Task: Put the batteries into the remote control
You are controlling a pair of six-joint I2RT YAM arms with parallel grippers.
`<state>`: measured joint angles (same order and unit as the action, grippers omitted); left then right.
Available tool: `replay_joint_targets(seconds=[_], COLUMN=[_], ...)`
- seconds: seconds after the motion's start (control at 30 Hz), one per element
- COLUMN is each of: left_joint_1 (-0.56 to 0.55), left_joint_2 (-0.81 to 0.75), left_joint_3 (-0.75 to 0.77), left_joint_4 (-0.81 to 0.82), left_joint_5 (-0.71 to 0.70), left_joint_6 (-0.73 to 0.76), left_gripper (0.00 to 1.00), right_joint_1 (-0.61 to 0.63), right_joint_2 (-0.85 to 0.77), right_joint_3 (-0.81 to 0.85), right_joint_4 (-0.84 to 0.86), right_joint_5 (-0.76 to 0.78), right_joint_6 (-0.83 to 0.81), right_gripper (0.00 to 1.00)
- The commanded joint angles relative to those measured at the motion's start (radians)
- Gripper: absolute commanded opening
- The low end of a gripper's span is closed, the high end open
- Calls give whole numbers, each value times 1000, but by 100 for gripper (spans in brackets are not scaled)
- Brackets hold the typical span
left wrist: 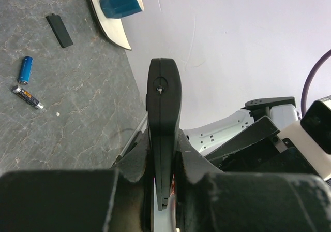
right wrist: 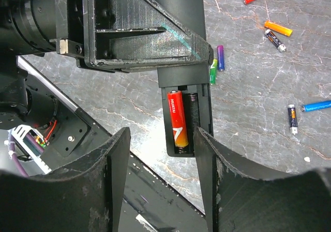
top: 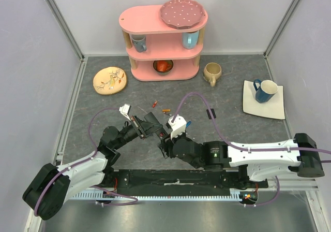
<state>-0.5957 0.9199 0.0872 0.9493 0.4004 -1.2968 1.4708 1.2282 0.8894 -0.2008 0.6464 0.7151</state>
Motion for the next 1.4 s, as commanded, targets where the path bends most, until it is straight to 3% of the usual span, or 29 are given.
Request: replay_joint_targets(seconds=[0.0, 0.47, 0.57, 0.6, 0.7, 0.87, 1.0, 1.17, 1.37], left_joint_1=[-3, -3, -3, -3, -3, -3, -3, -3, -4], left_joint_2=[-4, 8, 14, 20, 23, 27, 42, 71, 79], left_joint_3=[31, 29, 32, 32, 34, 46, 60, 88, 86], left_joint_4=[78, 69, 74, 81, 97, 111, 138, 147, 171], left_joint_5=[29, 37, 37, 37, 40, 40, 37, 51, 60], left_joint_6=[1, 19, 19, 18, 17, 16, 10, 10, 5], left_gripper=[2, 2, 2, 2, 2, 2, 2, 2, 2], right_joint_1=[-4, -4, -6, -7, -21, -151, -196, -251, -291], right_joint_2=[-48, -231, -266, -283, -329, -357, -299, -274, -245], right_joint_3=[37, 43, 25, 5, -65, -138, -167, -219, -242], right_joint_4=[-72, -78, -78, -78, -46, 47, 106, 264, 294], right_joint_5=[59, 93, 119, 133, 148, -147, -287, -389, -409], right_joint_6=[0, -20, 10, 36, 127, 199, 253, 322, 359], right_gripper=[61, 67, 73, 82, 95, 98, 98, 98, 98])
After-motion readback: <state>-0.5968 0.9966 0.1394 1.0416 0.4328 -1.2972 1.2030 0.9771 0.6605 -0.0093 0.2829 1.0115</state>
